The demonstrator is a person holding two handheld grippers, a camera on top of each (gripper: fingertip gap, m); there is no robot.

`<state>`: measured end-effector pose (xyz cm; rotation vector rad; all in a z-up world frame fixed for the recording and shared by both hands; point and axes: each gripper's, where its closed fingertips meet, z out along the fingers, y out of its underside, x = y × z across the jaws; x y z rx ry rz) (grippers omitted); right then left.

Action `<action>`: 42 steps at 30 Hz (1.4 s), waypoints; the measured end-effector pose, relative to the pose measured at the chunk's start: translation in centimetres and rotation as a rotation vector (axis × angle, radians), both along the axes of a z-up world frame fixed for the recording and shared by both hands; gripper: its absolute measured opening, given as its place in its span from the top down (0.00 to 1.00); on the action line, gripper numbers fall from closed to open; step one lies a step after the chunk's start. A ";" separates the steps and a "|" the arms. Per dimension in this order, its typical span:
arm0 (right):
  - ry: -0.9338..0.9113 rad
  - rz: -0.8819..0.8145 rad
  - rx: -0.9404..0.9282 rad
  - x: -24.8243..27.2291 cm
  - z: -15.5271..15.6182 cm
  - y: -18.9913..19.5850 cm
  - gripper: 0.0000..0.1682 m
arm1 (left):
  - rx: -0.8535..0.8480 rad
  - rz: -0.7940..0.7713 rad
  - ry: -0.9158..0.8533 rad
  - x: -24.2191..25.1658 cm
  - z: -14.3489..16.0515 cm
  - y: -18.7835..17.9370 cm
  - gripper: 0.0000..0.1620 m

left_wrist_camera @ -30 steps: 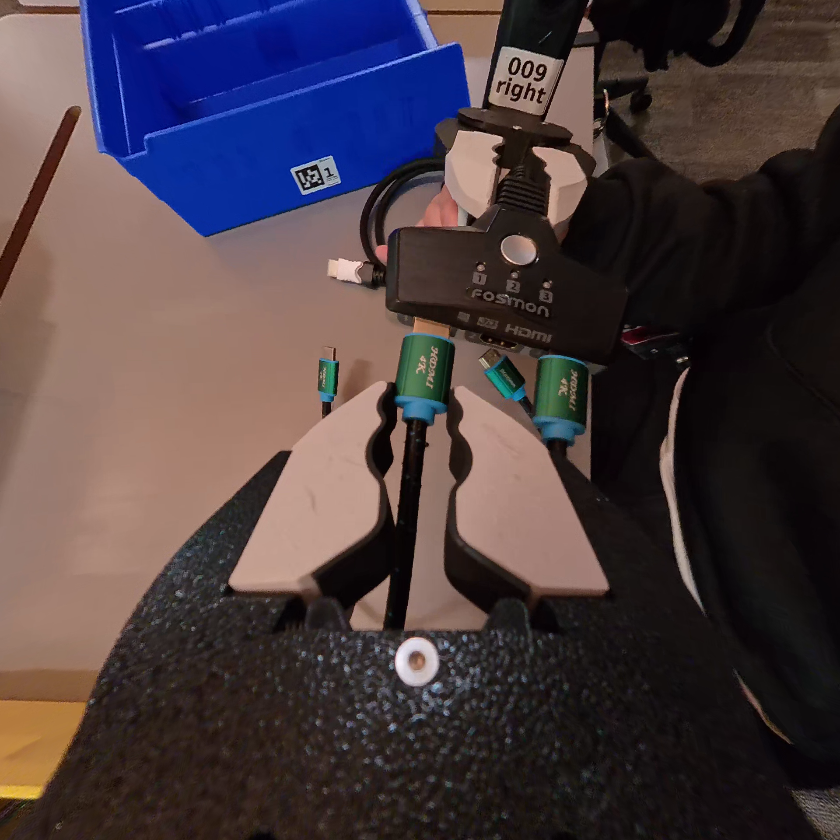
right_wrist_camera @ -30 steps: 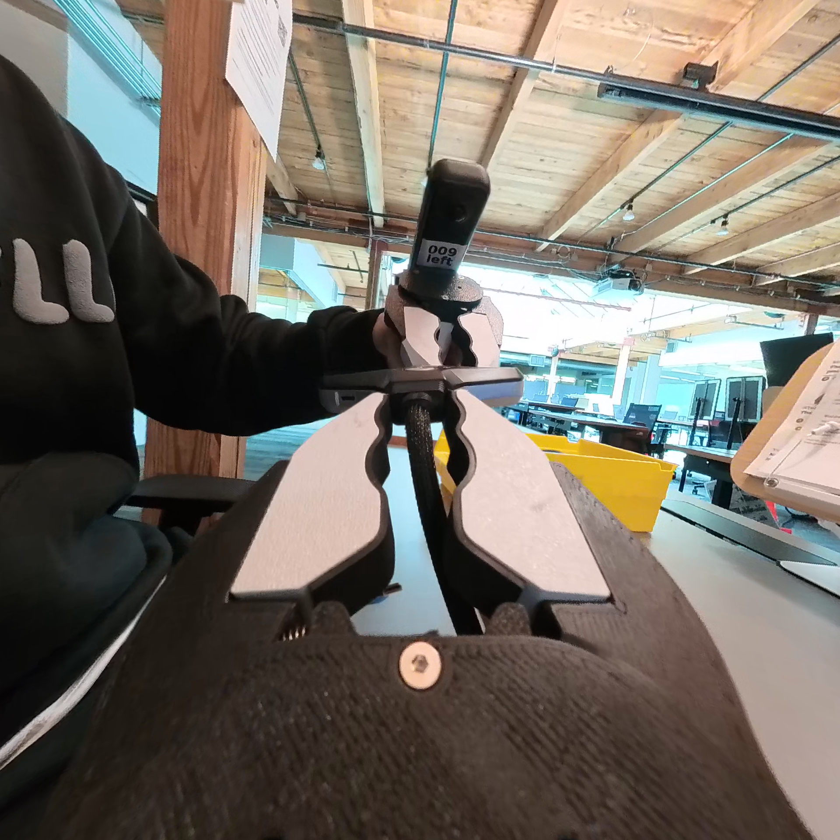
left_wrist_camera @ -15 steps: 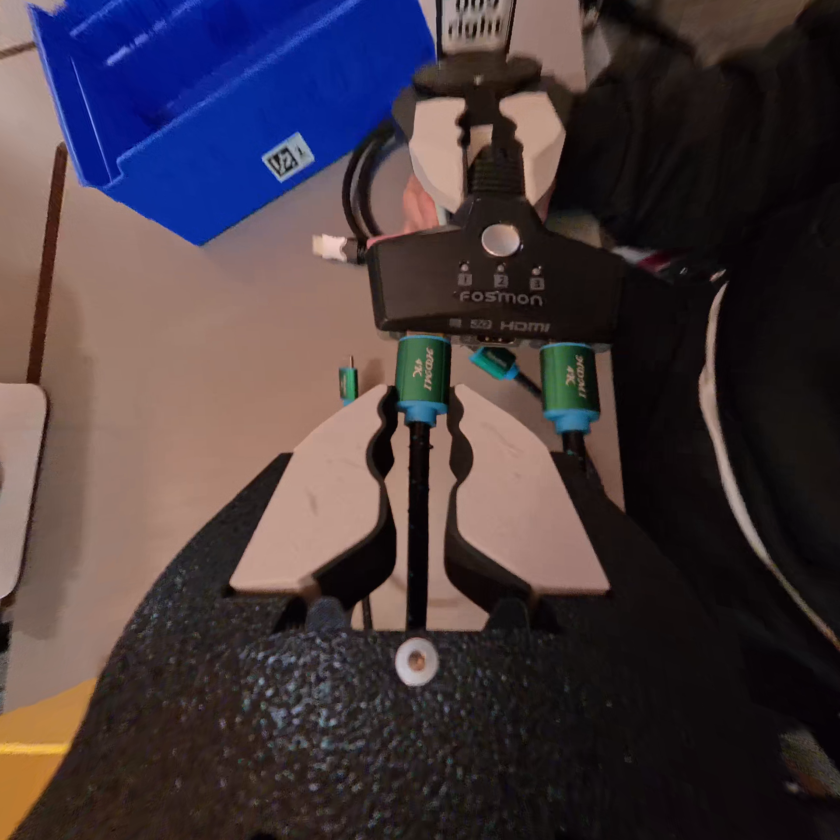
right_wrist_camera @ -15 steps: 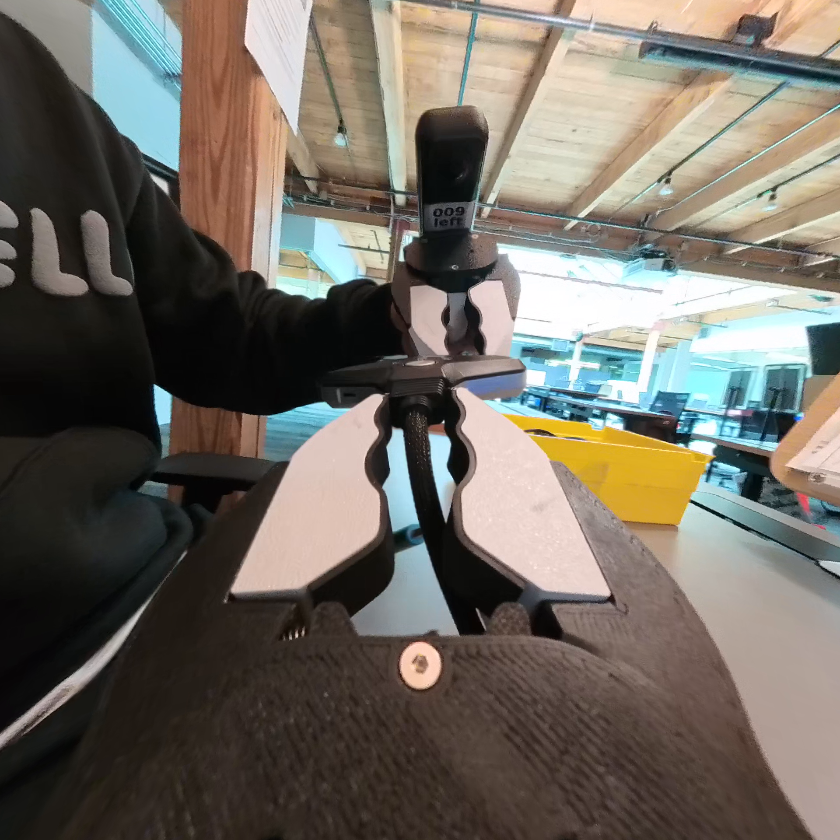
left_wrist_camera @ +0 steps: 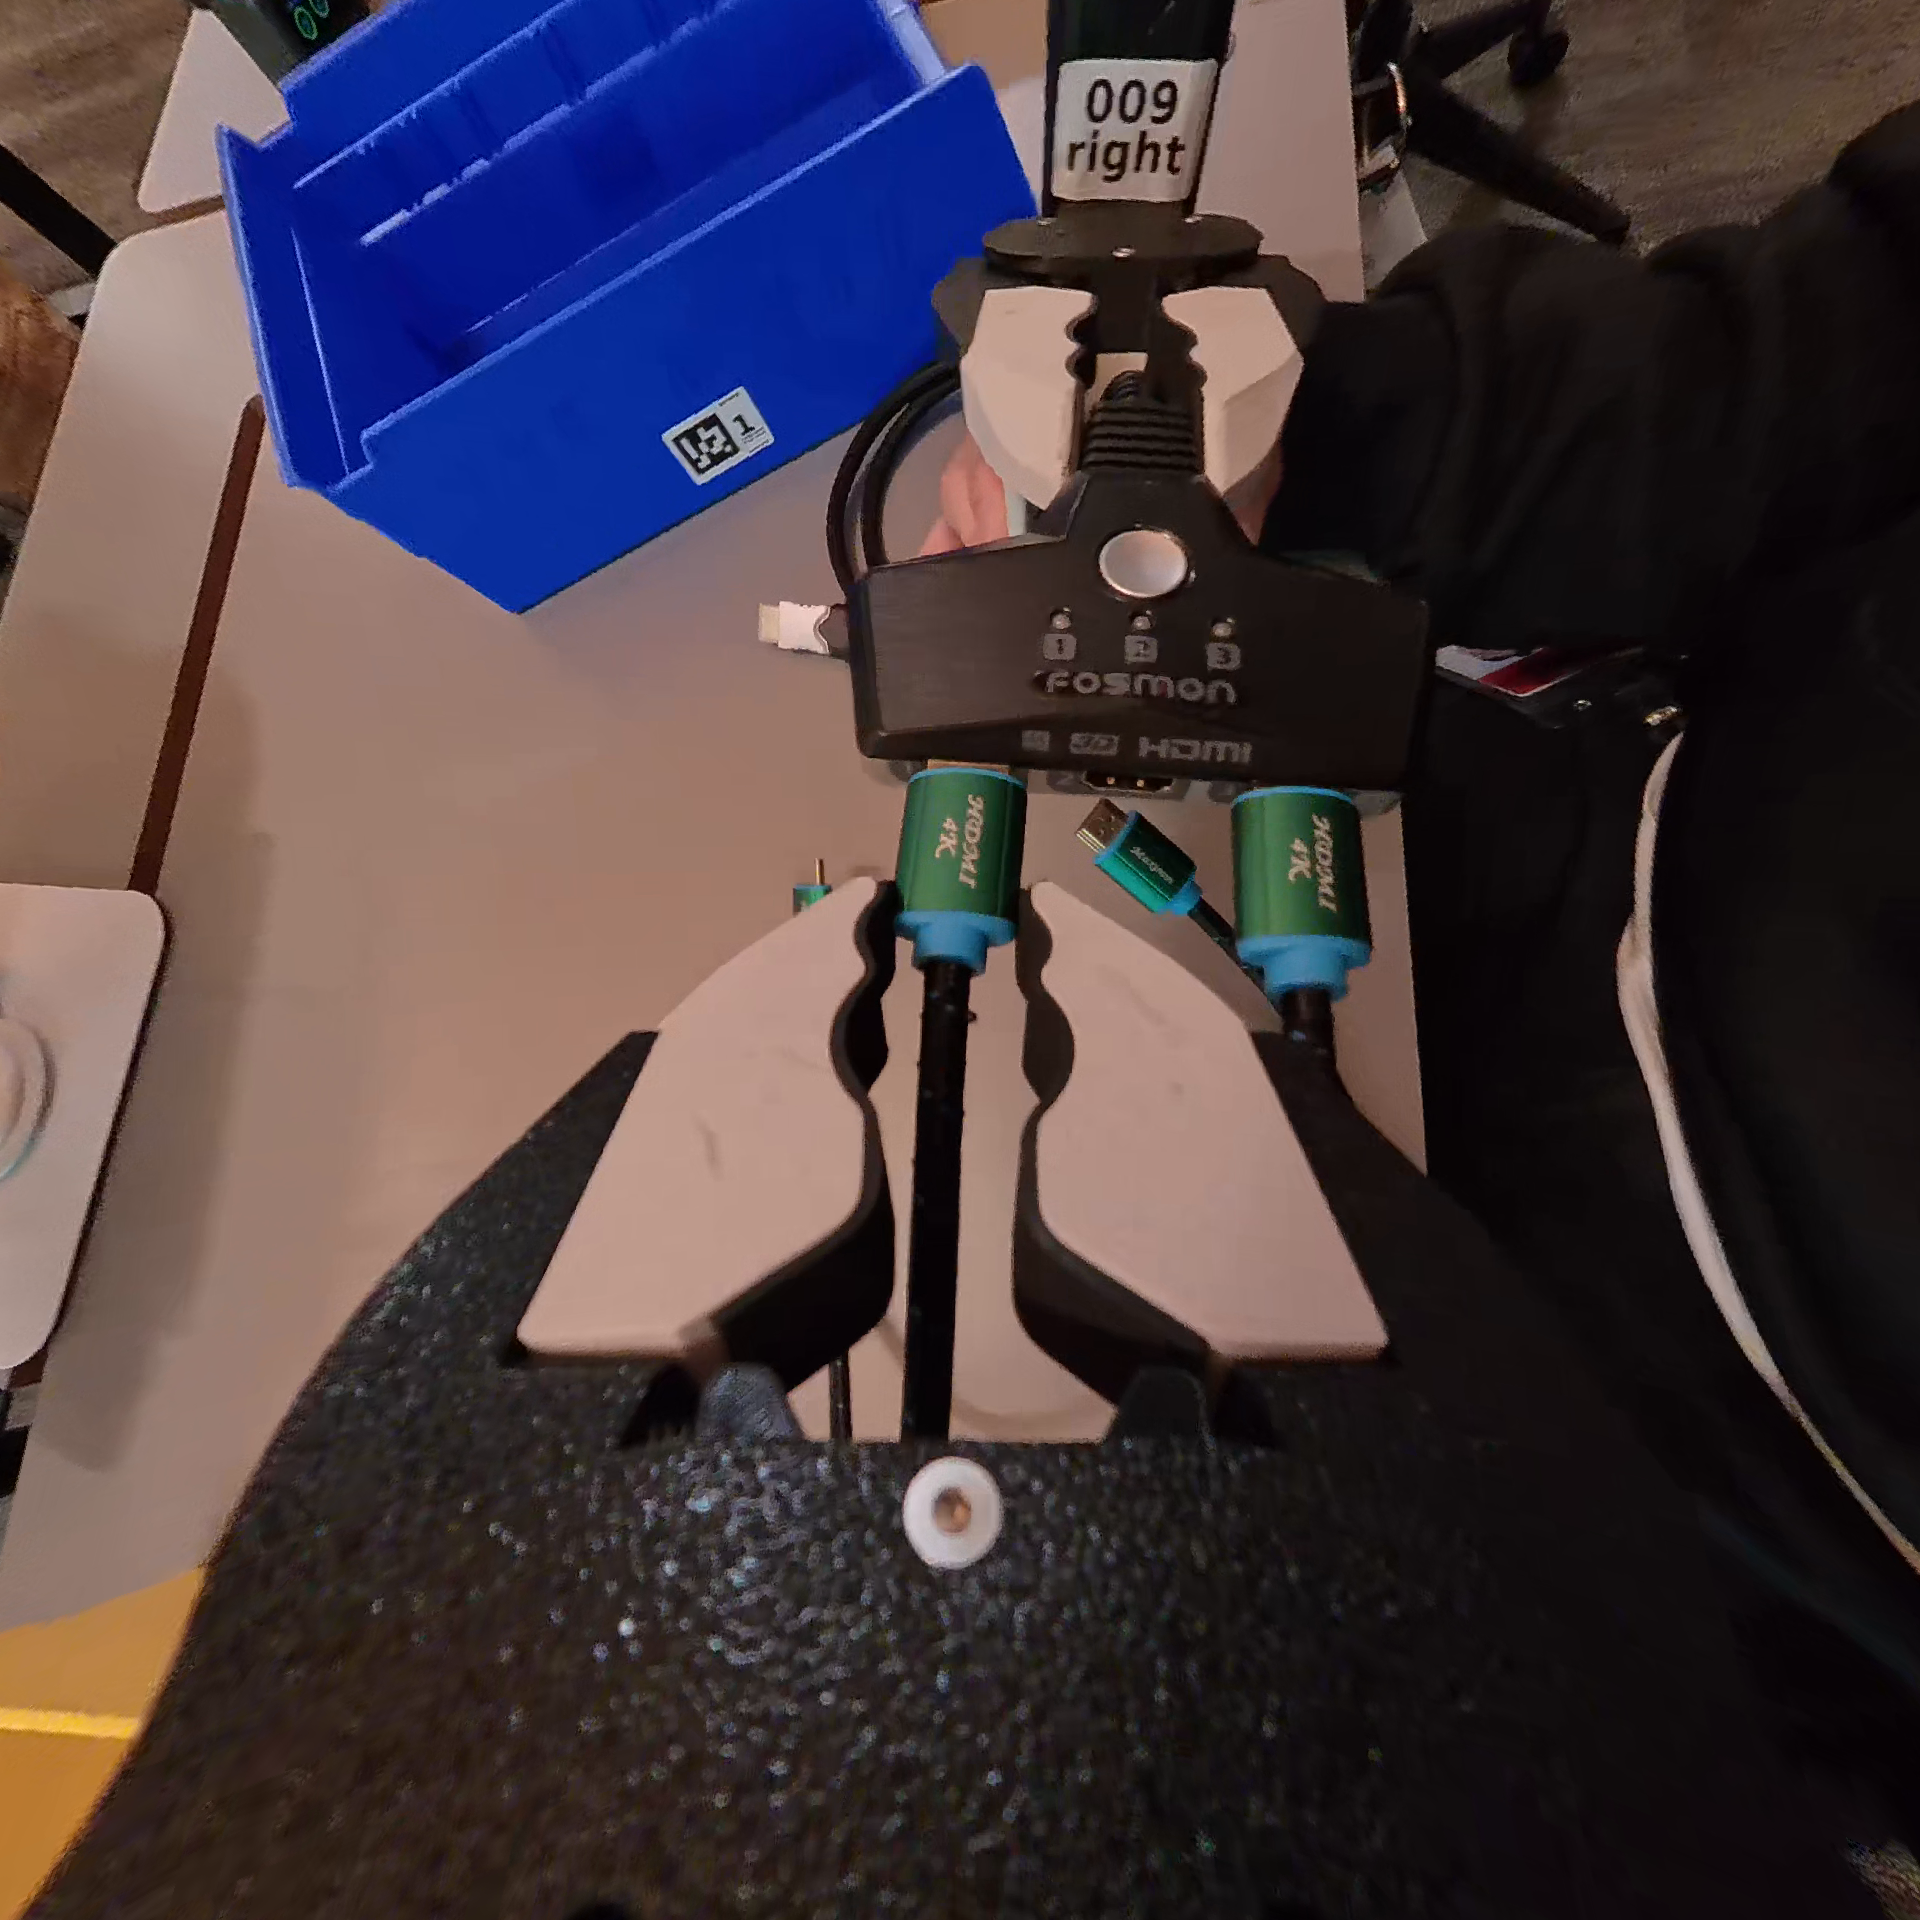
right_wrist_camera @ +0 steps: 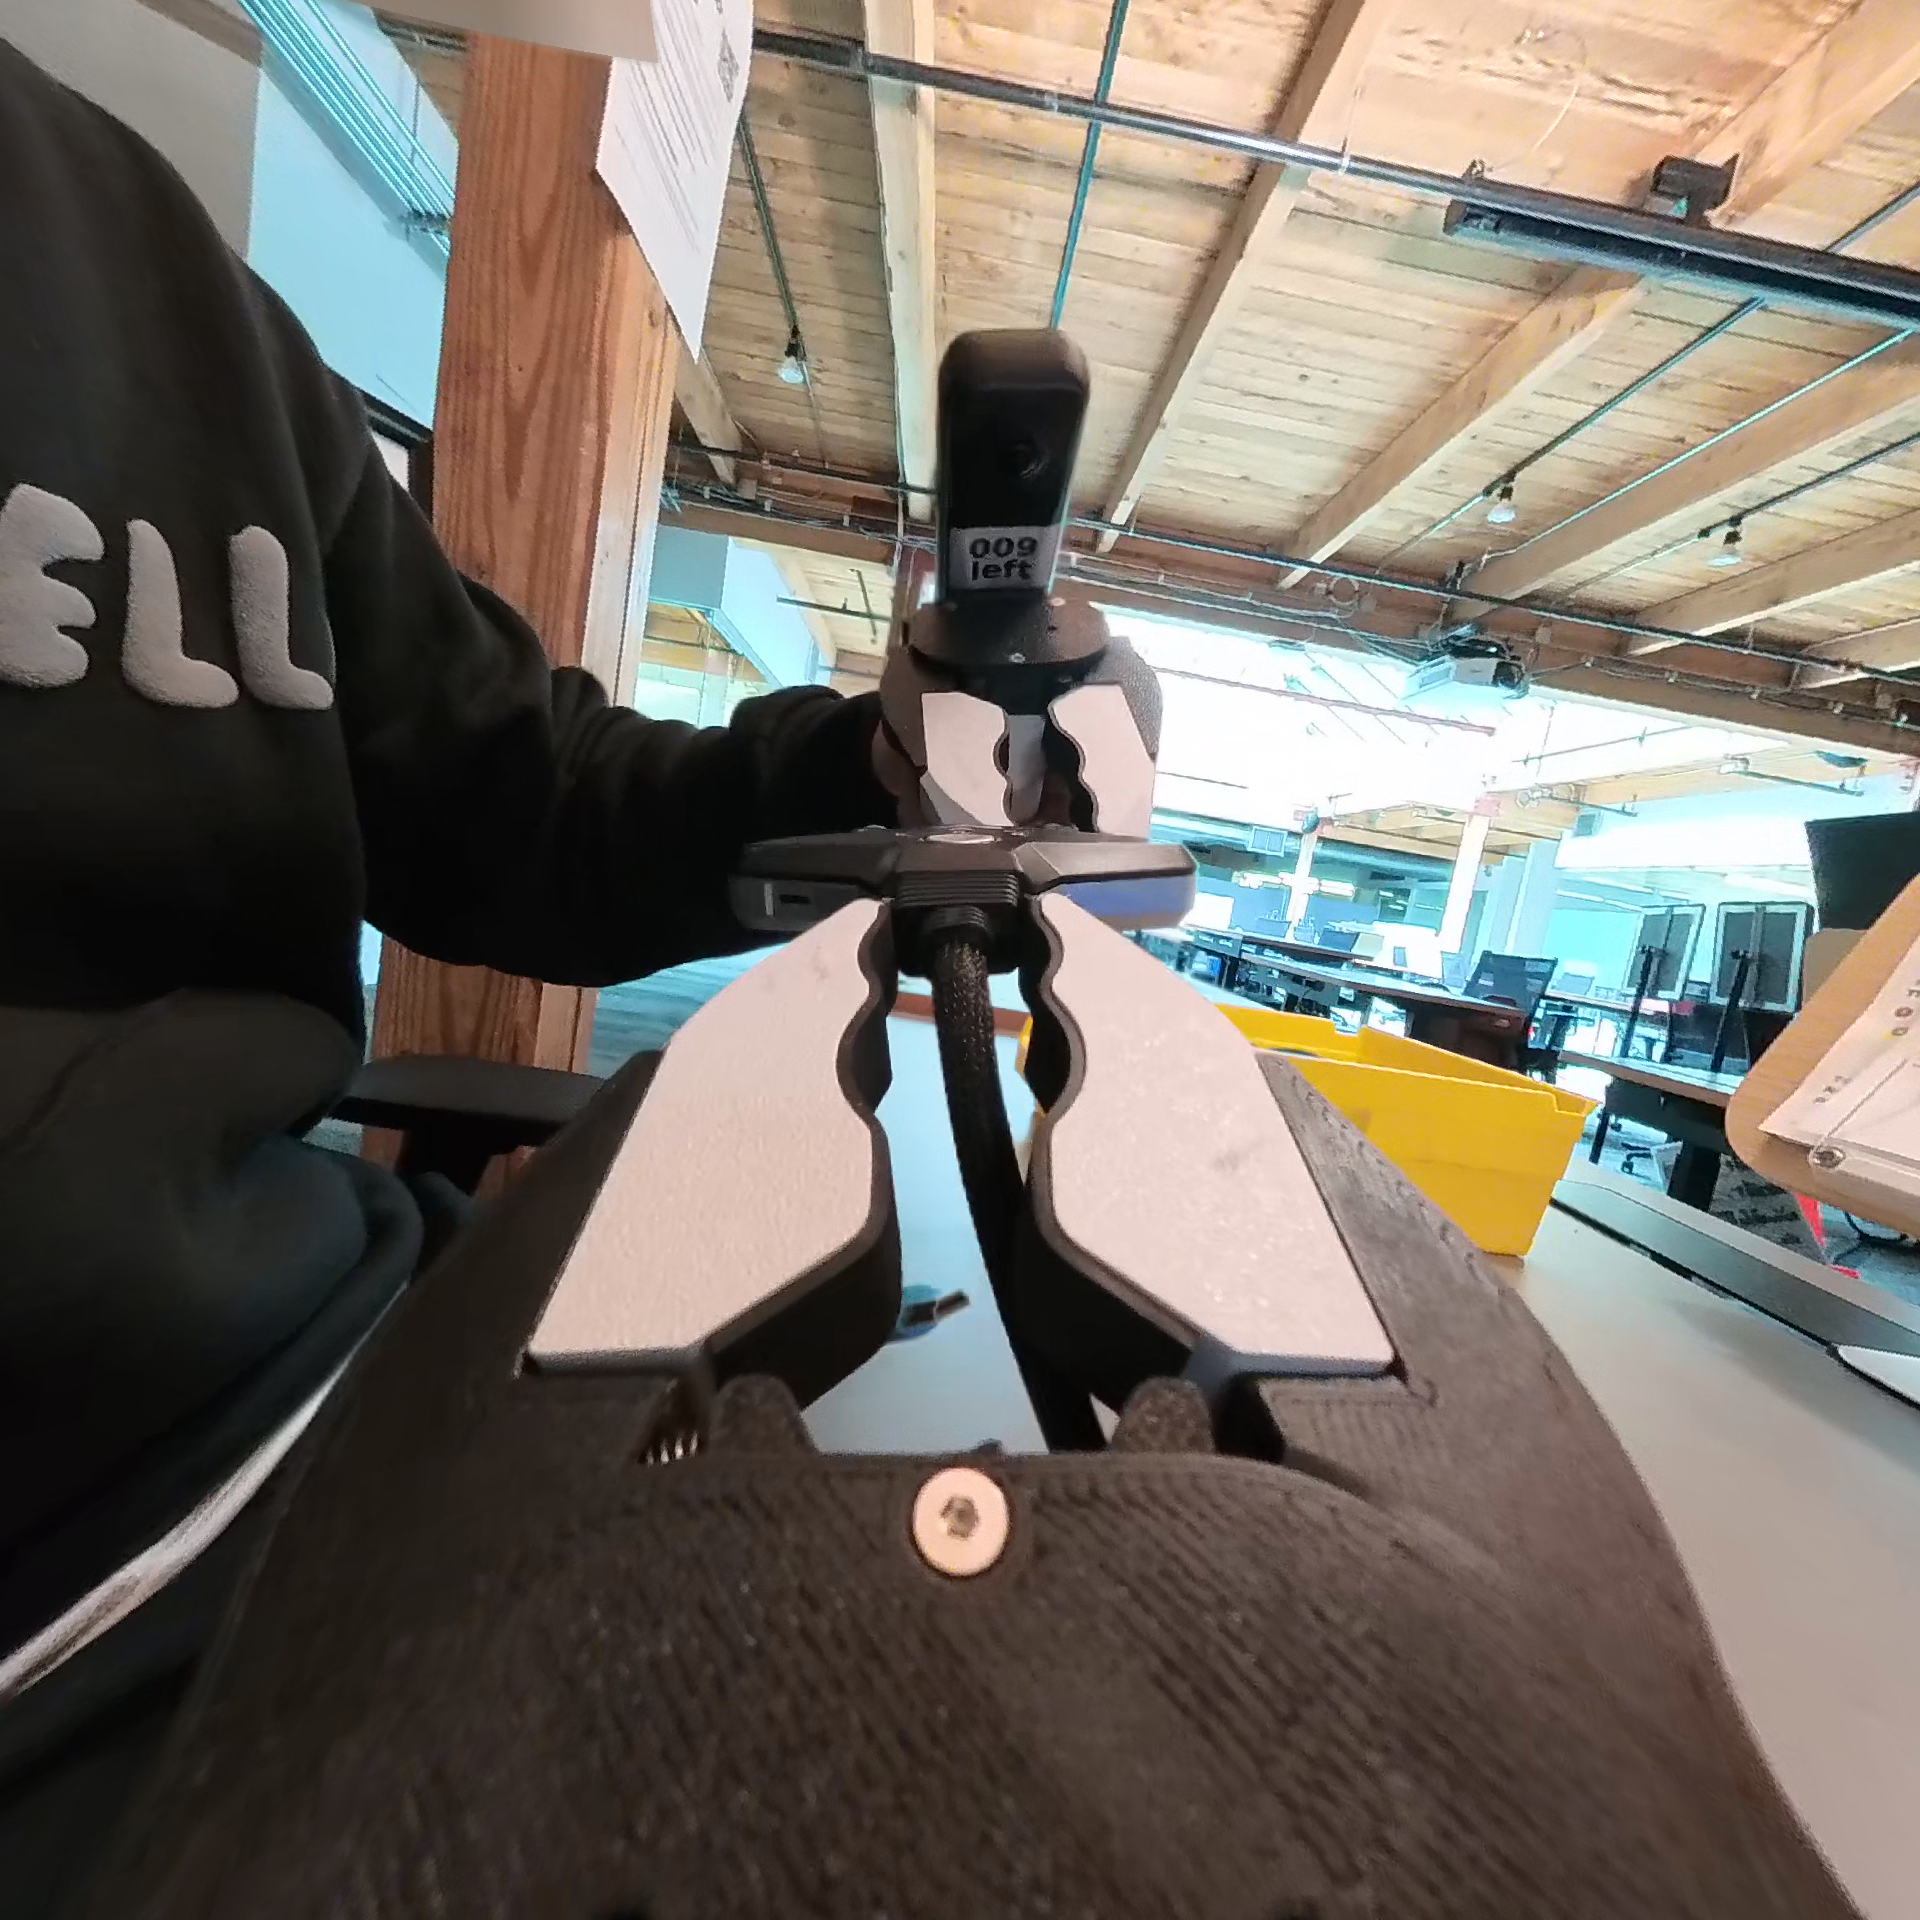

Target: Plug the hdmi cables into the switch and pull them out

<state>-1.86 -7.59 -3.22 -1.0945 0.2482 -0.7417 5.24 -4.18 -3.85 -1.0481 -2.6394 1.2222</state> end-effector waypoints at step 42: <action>-0.298 -0.181 0.418 -1.9 22.8 -6.5 0.87 | -0.627 0.691 0.548 12.5 -2.6 11.0 0.93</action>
